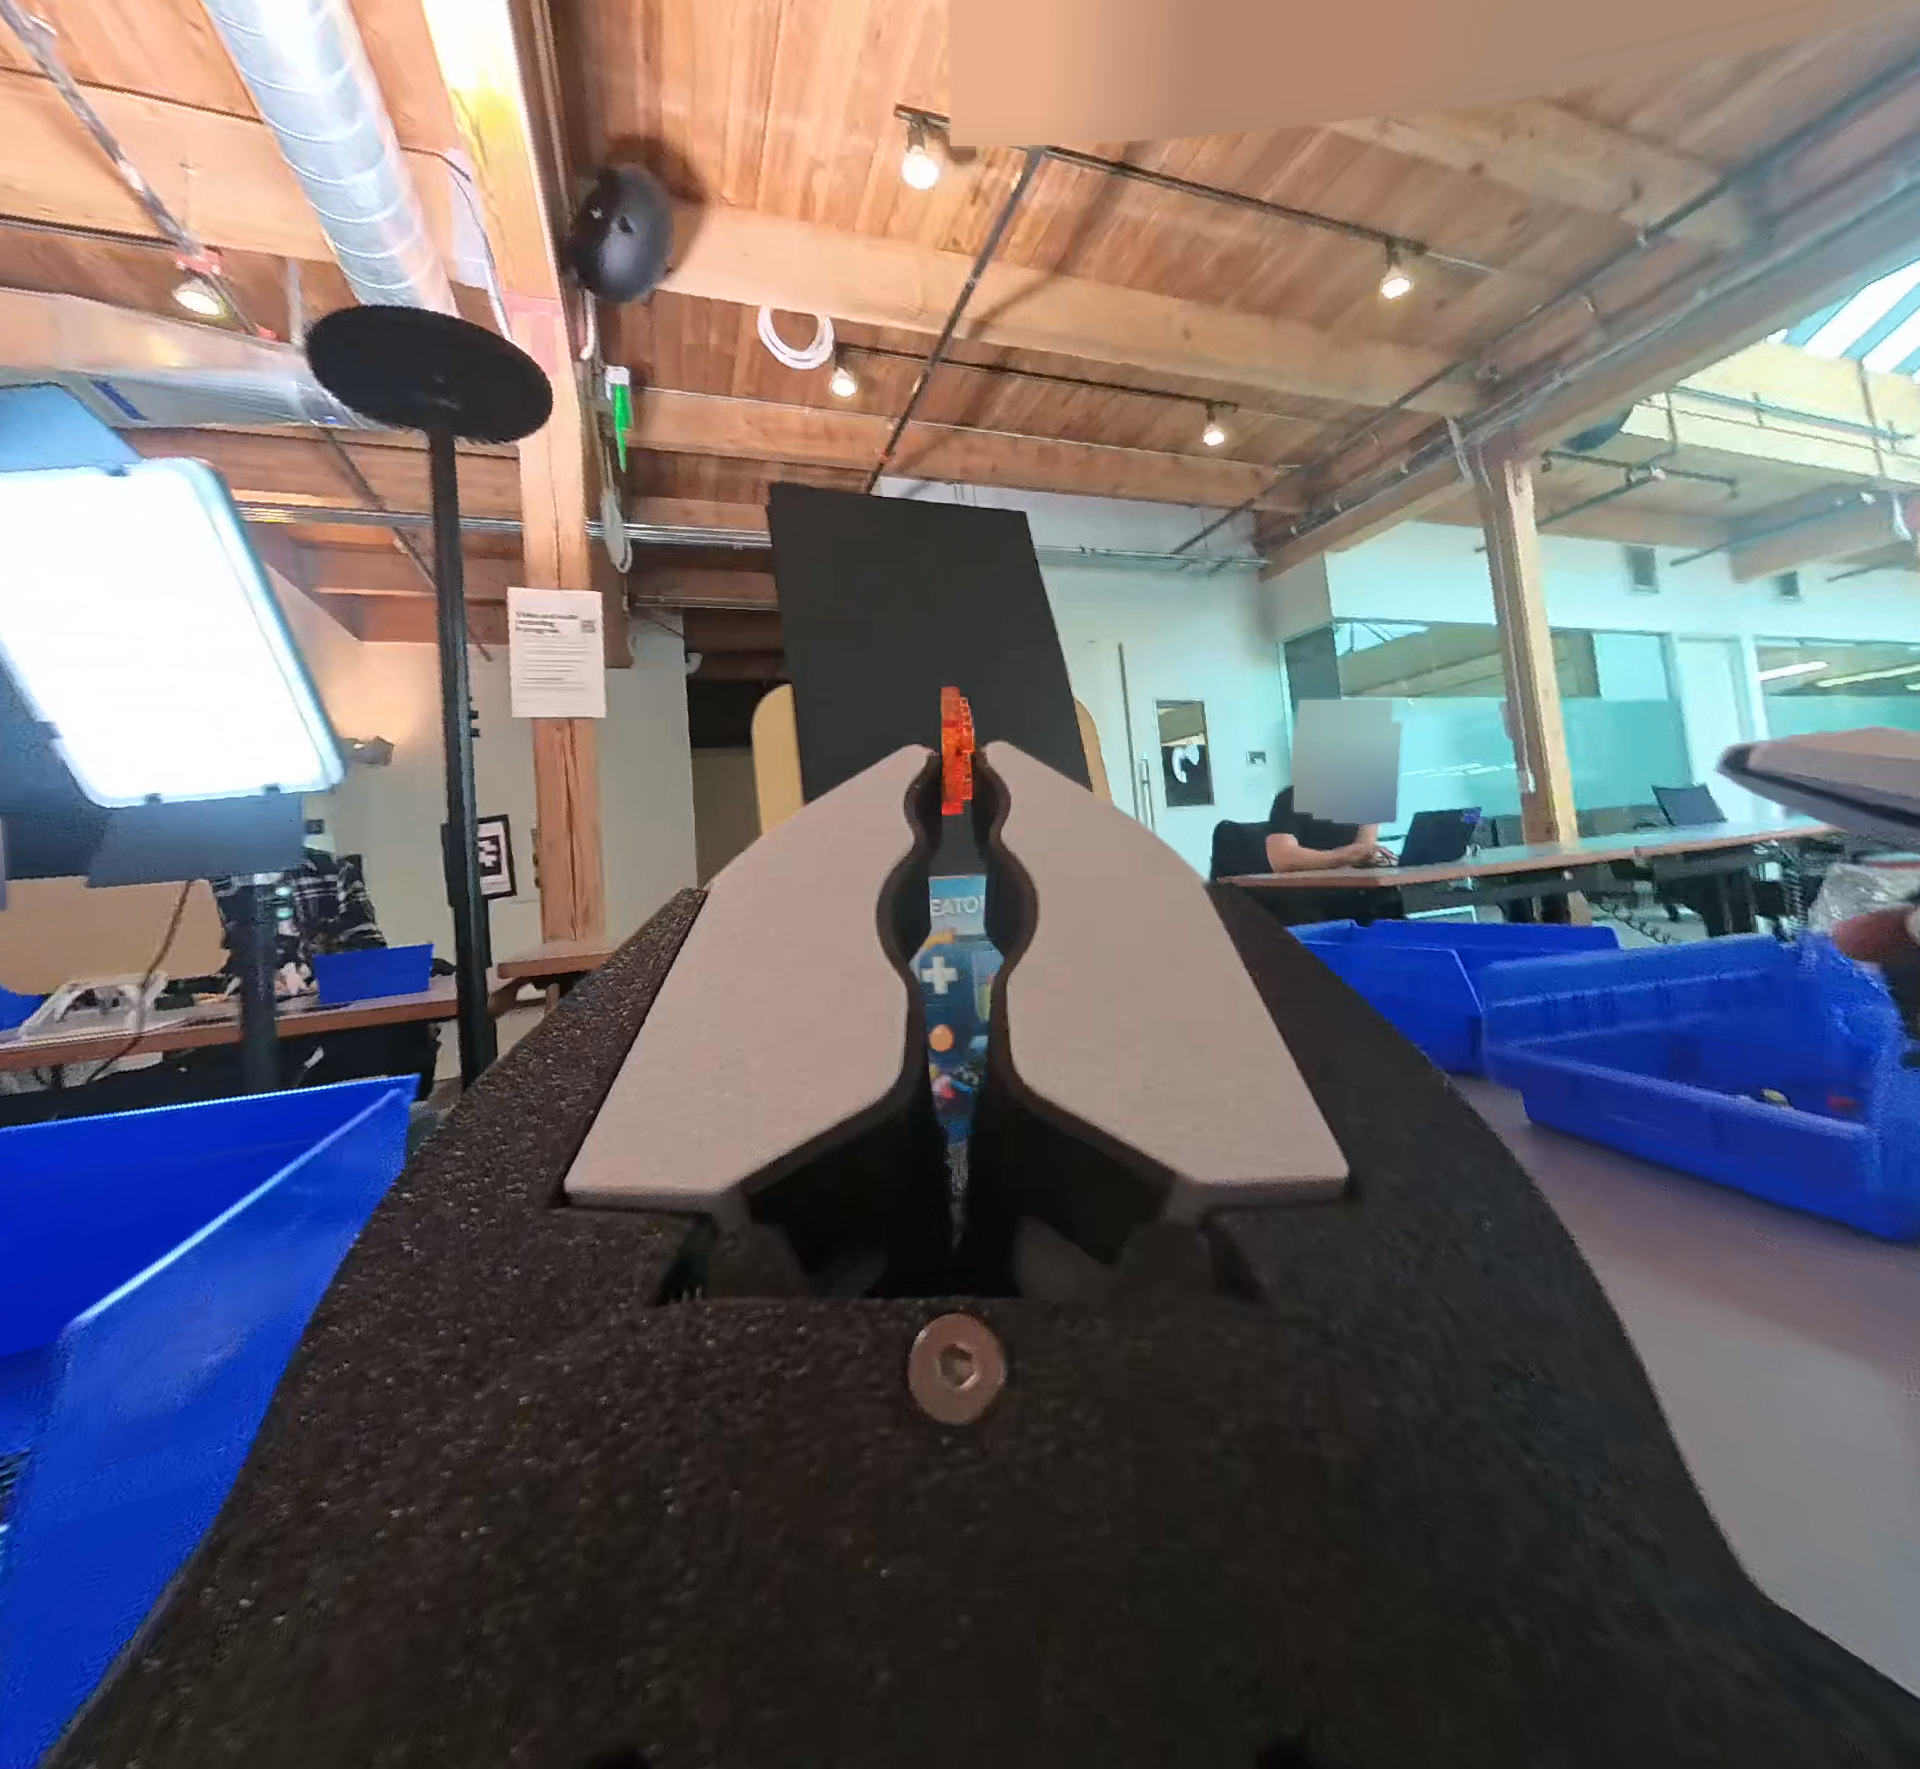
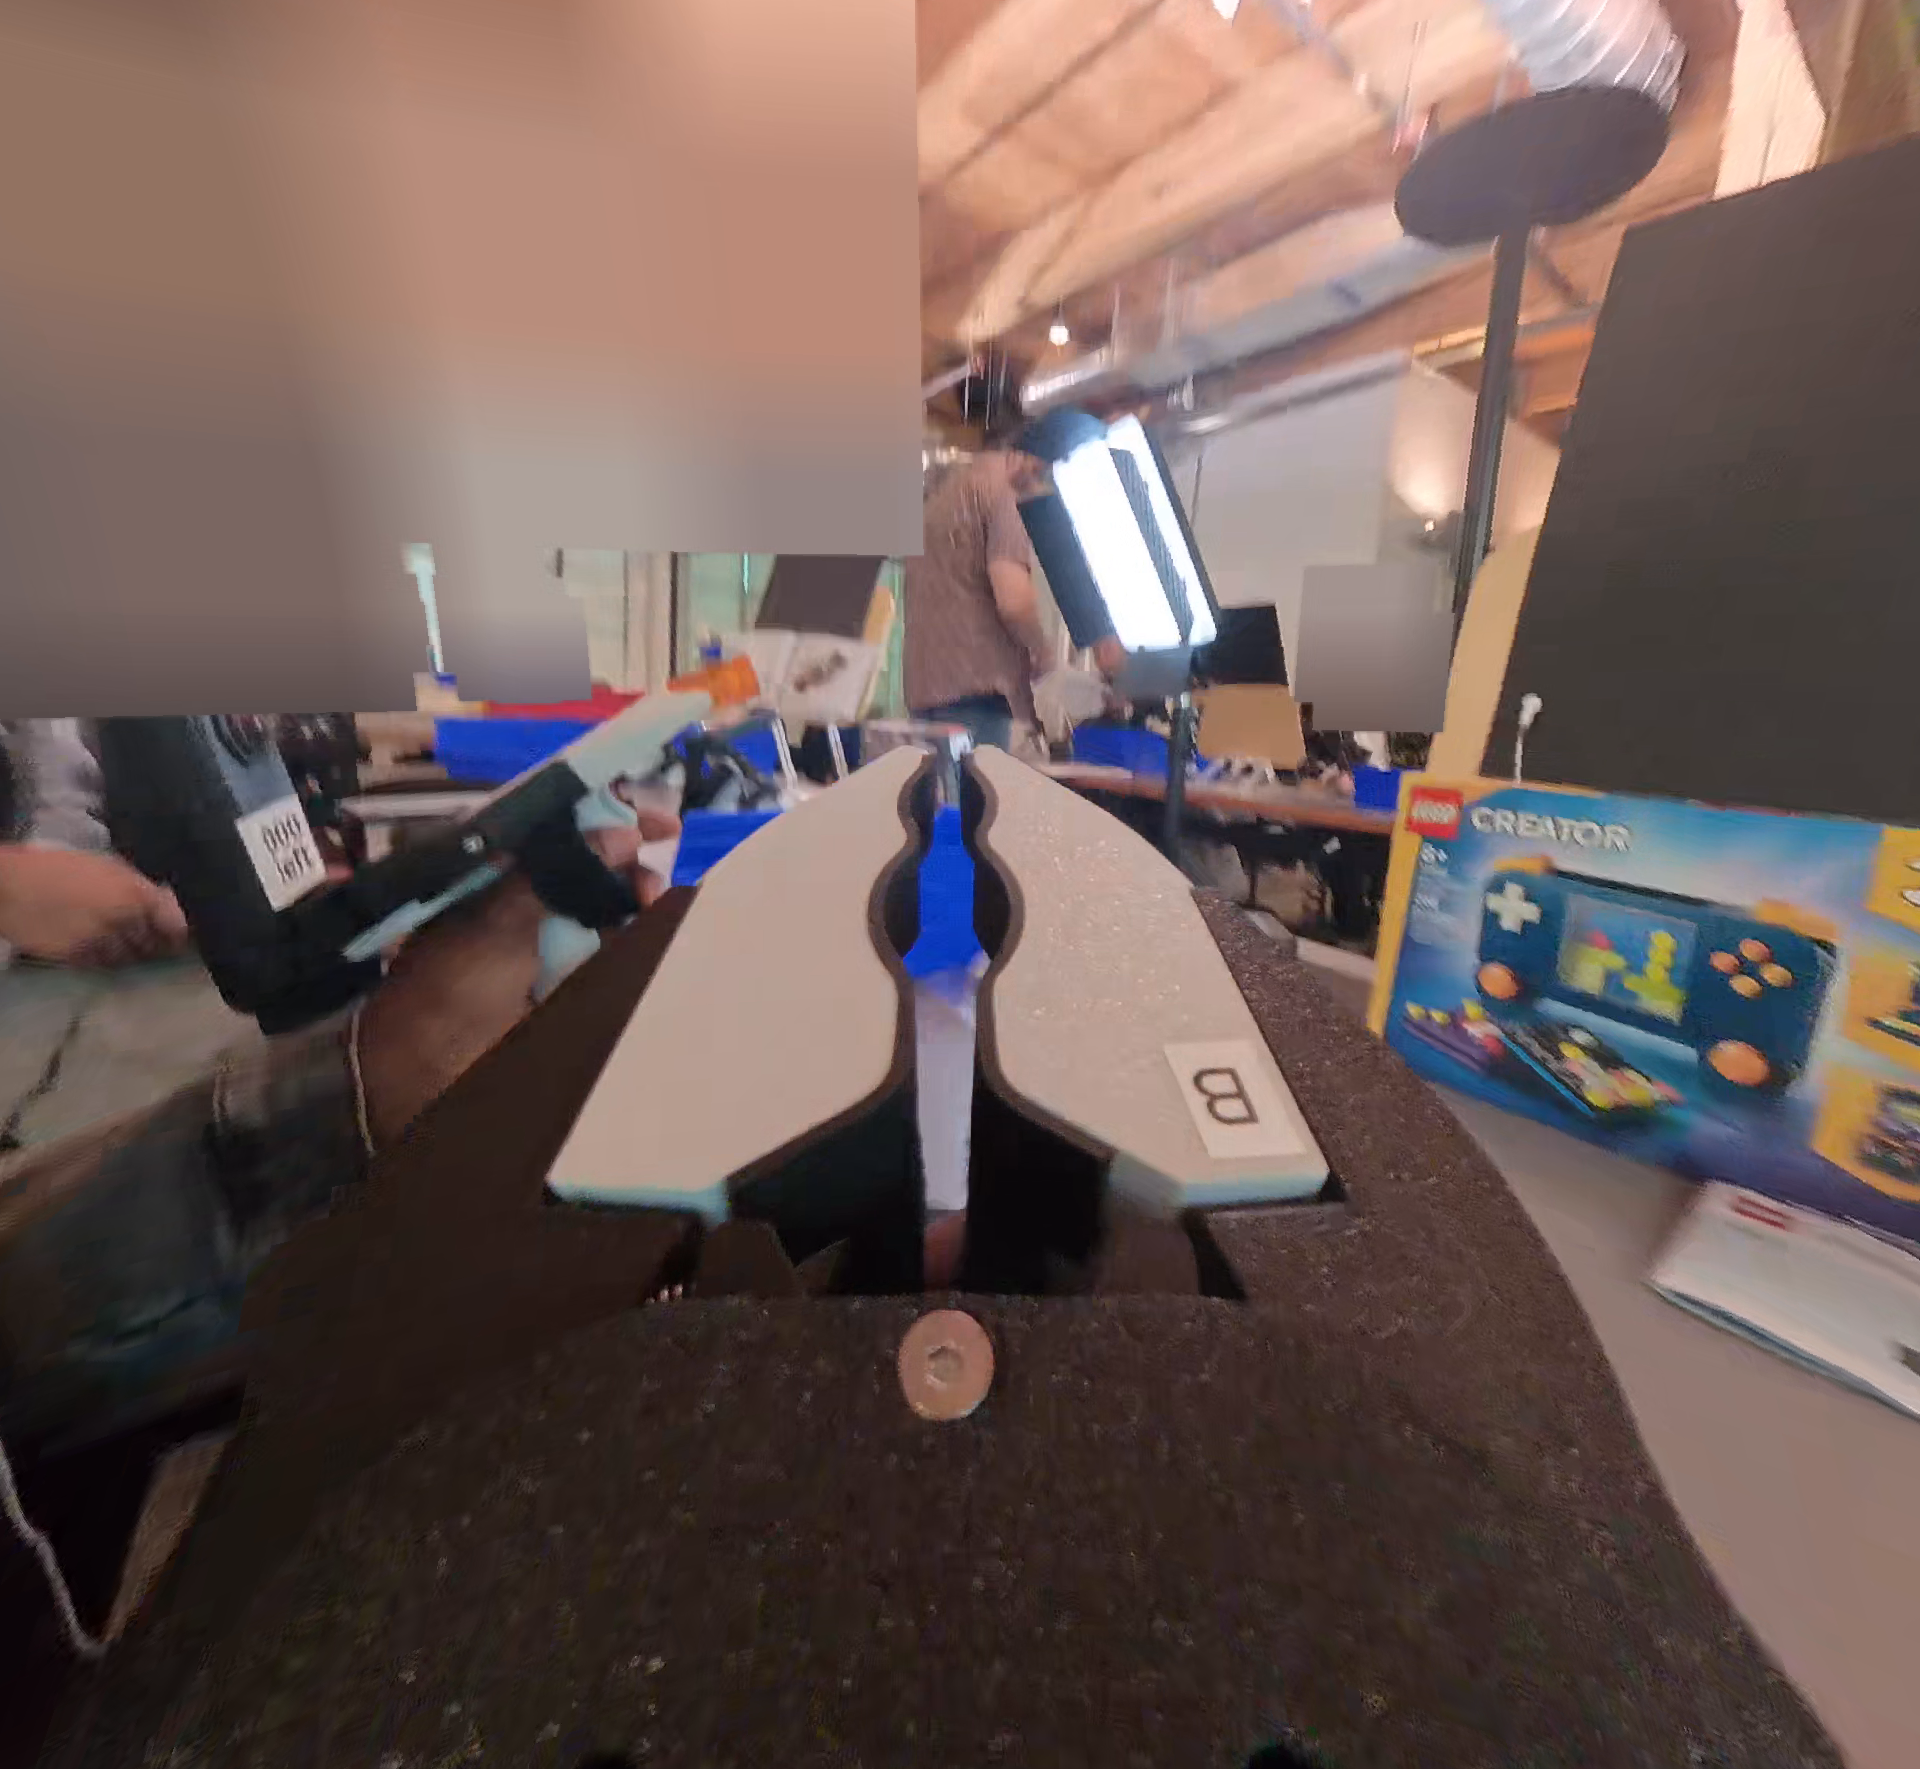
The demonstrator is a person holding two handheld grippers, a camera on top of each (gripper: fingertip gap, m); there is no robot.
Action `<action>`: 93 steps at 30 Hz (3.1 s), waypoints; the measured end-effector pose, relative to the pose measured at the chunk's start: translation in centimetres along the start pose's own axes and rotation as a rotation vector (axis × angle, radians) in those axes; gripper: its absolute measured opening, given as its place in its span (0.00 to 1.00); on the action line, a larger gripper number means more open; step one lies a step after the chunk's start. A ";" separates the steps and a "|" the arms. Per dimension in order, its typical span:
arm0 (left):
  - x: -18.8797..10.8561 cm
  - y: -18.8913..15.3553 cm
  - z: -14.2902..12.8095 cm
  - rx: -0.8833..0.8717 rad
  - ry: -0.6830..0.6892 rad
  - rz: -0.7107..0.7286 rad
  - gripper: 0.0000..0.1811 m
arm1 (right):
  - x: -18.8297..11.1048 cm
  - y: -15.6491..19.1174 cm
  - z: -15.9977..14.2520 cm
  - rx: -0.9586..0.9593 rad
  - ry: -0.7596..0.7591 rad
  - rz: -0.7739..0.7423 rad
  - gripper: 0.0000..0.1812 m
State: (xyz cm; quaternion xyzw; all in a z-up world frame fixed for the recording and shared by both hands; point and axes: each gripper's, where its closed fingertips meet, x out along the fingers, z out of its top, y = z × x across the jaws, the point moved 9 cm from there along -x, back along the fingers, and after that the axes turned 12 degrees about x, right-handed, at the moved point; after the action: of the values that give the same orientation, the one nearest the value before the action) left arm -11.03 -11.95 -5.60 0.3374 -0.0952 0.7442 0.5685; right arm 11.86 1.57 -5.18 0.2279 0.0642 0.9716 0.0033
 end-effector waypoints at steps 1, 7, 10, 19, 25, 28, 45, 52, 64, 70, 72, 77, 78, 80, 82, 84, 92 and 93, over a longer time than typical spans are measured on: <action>-0.2 0.2 0.1 0.004 -0.002 0.017 0.02 | 0.2 0.2 -0.1 0.007 -0.017 0.025 0.02; 0.0 0.0 1.1 0.024 -0.020 -0.036 0.02 | 1.5 3.1 -2.0 0.011 0.222 0.295 0.05; -0.2 0.0 1.7 0.025 -0.041 -0.049 0.02 | 0.9 5.0 -4.3 0.058 0.490 0.410 0.07; -1.8 0.7 3.6 0.042 -0.102 -0.037 0.02 | -2.6 8.4 -14.0 0.148 1.159 0.295 0.09; -2.2 0.8 4.7 0.052 -0.132 -0.036 0.02 | -3.6 9.1 -18.1 0.039 1.398 0.228 0.06; -2.2 1.1 4.8 0.044 -0.137 -0.028 0.02 | -3.7 9.4 -18.9 -0.013 1.441 0.216 0.05; -2.7 1.6 5.4 0.042 -0.159 -0.028 0.02 | -3.8 9.8 -20.9 -0.064 1.519 0.209 0.05; -2.5 1.7 5.4 0.026 -0.156 -0.038 0.02 | -1.9 9.5 -14.5 0.034 1.302 0.277 0.05; -1.0 -0.8 5.2 -0.073 -0.133 -0.168 0.02 | -4.9 -6.2 9.0 -0.244 0.993 -0.385 0.04; -0.1 -2.6 4.2 -0.088 -0.089 -0.250 0.02 | -10.9 -17.9 13.8 -0.207 1.146 -0.795 0.04; 0.3 -3.2 3.5 -0.111 -0.070 -0.275 0.02 | -12.3 -20.4 13.6 -0.158 1.160 -0.838 0.04; 1.4 -4.4 2.3 -0.138 -0.020 -0.343 0.02 | -14.4 -24.0 13.3 -0.084 1.188 -0.884 0.15; 1.6 -4.6 2.2 -0.143 -0.015 -0.355 0.02 | -14.5 -24.4 13.2 -0.066 1.185 -0.872 0.17; 2.0 -5.0 1.9 -0.170 -0.010 -0.377 0.02 | -14.6 -24.8 13.1 -0.047 1.166 -0.893 0.21; 2.6 -5.6 1.6 -0.262 0.000 -0.416 0.02 | -13.4 -24.2 13.0 -0.040 1.071 -0.853 0.25; 3.2 -6.2 1.2 -0.450 -0.005 -0.500 0.02 | -10.5 -21.7 12.5 -0.004 0.889 -0.652 0.25; 5.3 -7.1 -0.4 -1.303 0.068 -0.632 0.02 | 1.2 -4.8 5.5 -0.263 0.327 0.376 0.30; 5.2 -7.3 -0.3 -1.316 0.105 -0.653 0.02 | 1.9 -3.6 4.5 -0.348 0.353 0.404 0.27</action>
State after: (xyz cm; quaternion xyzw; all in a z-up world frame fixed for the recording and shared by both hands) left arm -5.13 -5.30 -4.44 -0.0988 -0.3895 0.3412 0.8498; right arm 12.05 5.80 -0.83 0.0601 -0.1498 0.9735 -0.1620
